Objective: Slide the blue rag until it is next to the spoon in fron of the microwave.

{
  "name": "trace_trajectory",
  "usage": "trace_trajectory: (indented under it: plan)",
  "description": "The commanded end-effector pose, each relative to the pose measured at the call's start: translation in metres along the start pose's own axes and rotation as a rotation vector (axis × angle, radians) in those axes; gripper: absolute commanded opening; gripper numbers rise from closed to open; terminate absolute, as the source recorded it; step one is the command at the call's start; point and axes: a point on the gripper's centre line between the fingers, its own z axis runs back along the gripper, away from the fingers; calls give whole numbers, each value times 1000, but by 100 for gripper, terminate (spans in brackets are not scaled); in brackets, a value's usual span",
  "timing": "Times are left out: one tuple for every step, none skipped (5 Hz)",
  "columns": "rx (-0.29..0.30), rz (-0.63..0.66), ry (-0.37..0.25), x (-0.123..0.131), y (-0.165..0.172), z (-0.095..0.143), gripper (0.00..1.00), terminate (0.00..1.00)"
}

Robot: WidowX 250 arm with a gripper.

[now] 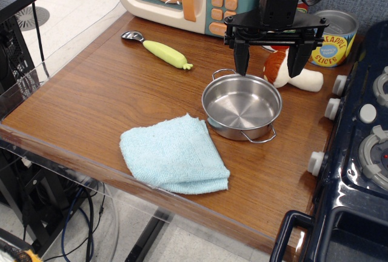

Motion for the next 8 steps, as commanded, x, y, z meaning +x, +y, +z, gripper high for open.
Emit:
trace_trajectory:
  plan:
    - [0,0,0,0,0,0,100,0]
    - [17,19,-1,-5,8,-1,100,0]
    - [25,28,1,-9,16,-3,100,0]
    - [42,27,-18,-16,28,3,100,0]
    - [68,37,-20,-29,56,0,100,0]
    - [86,54,-20,-49,80,-8,100,0]
    - [112,108,28,-65,98,-28,100,0]
    - [128,117,49,-72,107,-41,100,0]
